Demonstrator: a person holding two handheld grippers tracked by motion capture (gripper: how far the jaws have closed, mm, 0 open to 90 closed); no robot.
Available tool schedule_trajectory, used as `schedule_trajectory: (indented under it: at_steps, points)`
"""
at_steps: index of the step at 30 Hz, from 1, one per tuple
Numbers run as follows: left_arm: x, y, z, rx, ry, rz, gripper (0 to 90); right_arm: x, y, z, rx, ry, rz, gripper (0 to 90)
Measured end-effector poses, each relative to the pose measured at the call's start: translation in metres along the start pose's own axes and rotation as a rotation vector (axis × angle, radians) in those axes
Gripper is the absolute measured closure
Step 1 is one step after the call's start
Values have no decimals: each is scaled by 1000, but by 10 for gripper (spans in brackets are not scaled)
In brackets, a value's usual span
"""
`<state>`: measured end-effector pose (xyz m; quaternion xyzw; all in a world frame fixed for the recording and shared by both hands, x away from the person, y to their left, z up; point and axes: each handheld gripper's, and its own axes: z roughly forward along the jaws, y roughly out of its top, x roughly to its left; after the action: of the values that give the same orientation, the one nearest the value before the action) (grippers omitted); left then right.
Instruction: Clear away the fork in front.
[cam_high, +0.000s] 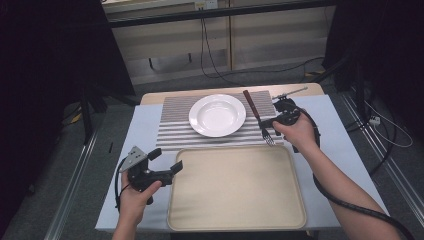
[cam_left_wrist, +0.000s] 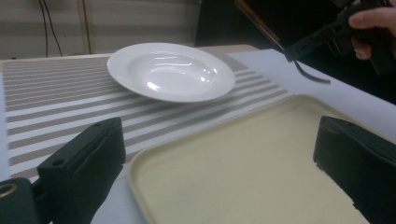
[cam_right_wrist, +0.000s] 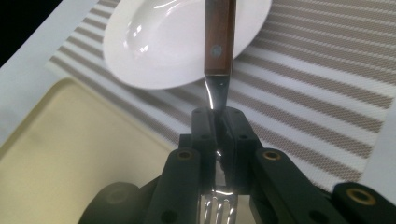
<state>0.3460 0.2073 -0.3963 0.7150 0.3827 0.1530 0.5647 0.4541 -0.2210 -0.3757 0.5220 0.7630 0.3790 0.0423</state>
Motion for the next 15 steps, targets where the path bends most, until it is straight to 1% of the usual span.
schedule_trajectory:
  at_steps: [2,4,7,8,10,11,13,15]
  points:
    - [-5,3,8,9,-5,-7,28,5,-6,-3,-1,2,-23,842]
    - [-10,6,15,10,-12,-17,32,8,-11,-6,-10,7,-34,842]
    - [-14,12,24,4,-23,-33,57,10,-16,-11,-21,25,-34,842]
    - [-15,14,26,-5,-25,-42,69,10,-18,-13,-24,27,-36,843]
    - [-18,18,32,-20,-22,-56,80,11,-21,-16,-31,49,-29,843]
    - [-19,19,34,-17,-21,-56,84,12,-23,-17,-38,59,-32,843]
    - [-22,22,40,-7,-30,-70,96,14,-26,-20,-52,64,-37,843]
    - [-25,25,47,7,-34,-64,111,18,-28,-23,-59,78,-48,843]
